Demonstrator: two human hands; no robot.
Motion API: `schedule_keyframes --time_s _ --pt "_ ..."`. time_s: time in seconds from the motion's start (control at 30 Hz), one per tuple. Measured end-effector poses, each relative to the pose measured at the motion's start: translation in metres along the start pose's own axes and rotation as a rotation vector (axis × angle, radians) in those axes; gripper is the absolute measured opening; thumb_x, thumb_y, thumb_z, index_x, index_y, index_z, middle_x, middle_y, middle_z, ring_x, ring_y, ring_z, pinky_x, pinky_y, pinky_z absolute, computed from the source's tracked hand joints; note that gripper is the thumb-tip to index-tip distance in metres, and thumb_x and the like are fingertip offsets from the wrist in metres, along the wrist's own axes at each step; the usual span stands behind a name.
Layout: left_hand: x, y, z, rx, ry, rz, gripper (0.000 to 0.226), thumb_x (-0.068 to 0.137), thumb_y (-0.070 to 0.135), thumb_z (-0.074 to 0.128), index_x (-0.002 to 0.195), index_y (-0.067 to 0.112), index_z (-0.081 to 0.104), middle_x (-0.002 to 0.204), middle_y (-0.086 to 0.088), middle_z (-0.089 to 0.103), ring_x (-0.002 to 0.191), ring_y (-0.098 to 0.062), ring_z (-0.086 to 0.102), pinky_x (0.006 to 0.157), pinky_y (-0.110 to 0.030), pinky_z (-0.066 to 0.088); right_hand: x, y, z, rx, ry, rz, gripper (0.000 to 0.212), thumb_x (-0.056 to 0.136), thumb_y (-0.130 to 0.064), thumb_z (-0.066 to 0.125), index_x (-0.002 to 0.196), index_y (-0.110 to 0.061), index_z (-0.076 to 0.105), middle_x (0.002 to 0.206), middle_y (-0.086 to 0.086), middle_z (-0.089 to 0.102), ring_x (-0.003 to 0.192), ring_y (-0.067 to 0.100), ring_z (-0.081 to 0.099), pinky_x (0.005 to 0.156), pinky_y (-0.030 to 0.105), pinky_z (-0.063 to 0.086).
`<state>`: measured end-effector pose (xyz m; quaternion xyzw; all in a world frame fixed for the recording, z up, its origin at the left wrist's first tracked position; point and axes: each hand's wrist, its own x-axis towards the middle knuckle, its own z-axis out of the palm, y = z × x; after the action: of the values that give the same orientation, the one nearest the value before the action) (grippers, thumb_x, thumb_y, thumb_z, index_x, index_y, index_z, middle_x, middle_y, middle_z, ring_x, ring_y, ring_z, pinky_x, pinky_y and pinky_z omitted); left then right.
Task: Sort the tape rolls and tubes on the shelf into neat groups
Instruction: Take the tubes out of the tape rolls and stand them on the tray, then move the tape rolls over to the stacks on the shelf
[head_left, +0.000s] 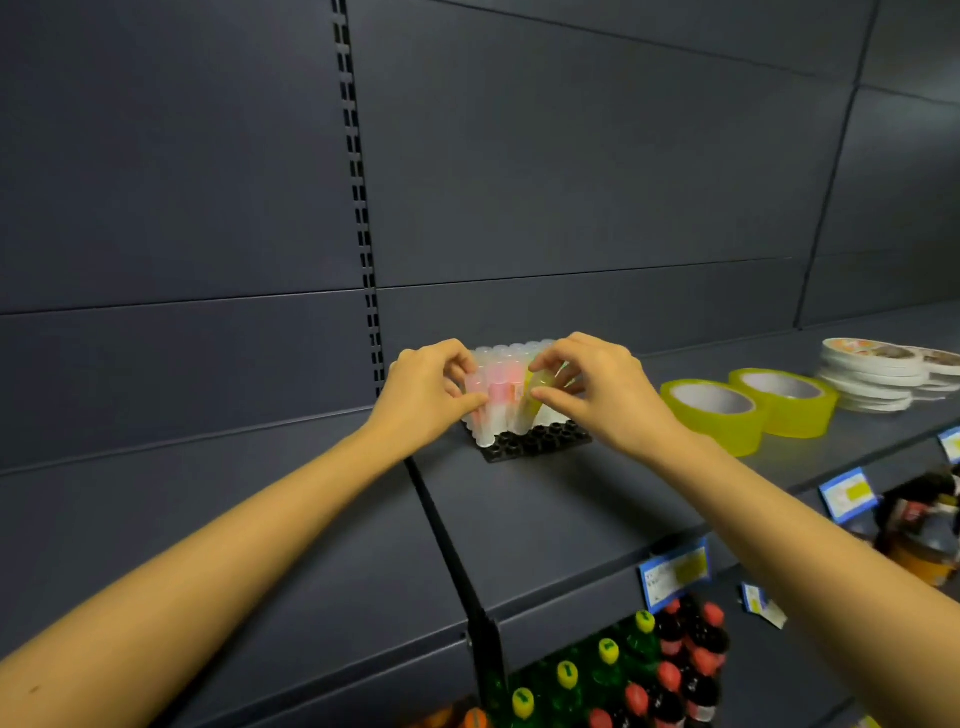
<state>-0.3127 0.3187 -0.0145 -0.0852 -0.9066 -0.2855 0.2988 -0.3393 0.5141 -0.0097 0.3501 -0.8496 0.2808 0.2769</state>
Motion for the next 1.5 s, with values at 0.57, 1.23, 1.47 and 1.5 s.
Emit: schedule_keyframes --time_s 0.57,1.23,1.47,1.5 --pt "0.002 0.014 0.020 0.610 0.059 0.100 0.032 0.091 0.039 0.053 0.113 0.018 0.063 0.110 0.001 0.054 0.095 -0.016 0.051 0.077 -0.025 0.032 0.048 0.033 0.019 0.048 -0.184 -0.131 0.022 0.082 -0.036 0.070 0.096 -0.019 0.066 0.091 -0.004 0.065 0.081 0.015 0.063 0.077 0.035 0.053" --pt "-0.097 0.040 -0.066 0.735 0.062 -0.526 0.025 0.093 0.031 0.050 0.107 0.016 0.063 0.112 -0.002 0.064 0.096 -0.020 0.059 0.077 -0.030 0.044 0.051 -0.038 0.032 -0.074 -0.237 -0.568 0.030 0.090 -0.027 0.047 0.116 -0.022 0.062 0.115 0.000 0.051 0.103 0.024 0.053 0.067 0.030 0.035" --pt "-0.188 0.036 -0.130 0.831 0.140 -0.755 0.022 0.091 0.032 0.051 0.102 0.019 0.065 0.106 -0.001 0.067 0.093 -0.020 0.061 0.073 -0.029 0.044 0.034 -0.130 0.071 0.068 -0.359 -0.762 0.030 0.092 -0.028 0.046 0.120 -0.024 0.058 0.124 -0.003 0.051 0.106 0.020 0.055 0.069 0.029 0.038" --pt "-0.202 0.035 -0.141 0.845 0.149 -0.785 0.021 0.091 0.033 0.051 0.101 0.020 0.065 0.106 -0.001 0.068 0.094 -0.021 0.062 0.074 -0.030 0.044 0.031 -0.145 0.076 0.080 -0.376 -0.781 0.030 0.092 -0.028 0.046 0.119 -0.024 0.058 0.125 -0.003 0.050 0.106 0.021 0.054 0.070 0.030 0.038"
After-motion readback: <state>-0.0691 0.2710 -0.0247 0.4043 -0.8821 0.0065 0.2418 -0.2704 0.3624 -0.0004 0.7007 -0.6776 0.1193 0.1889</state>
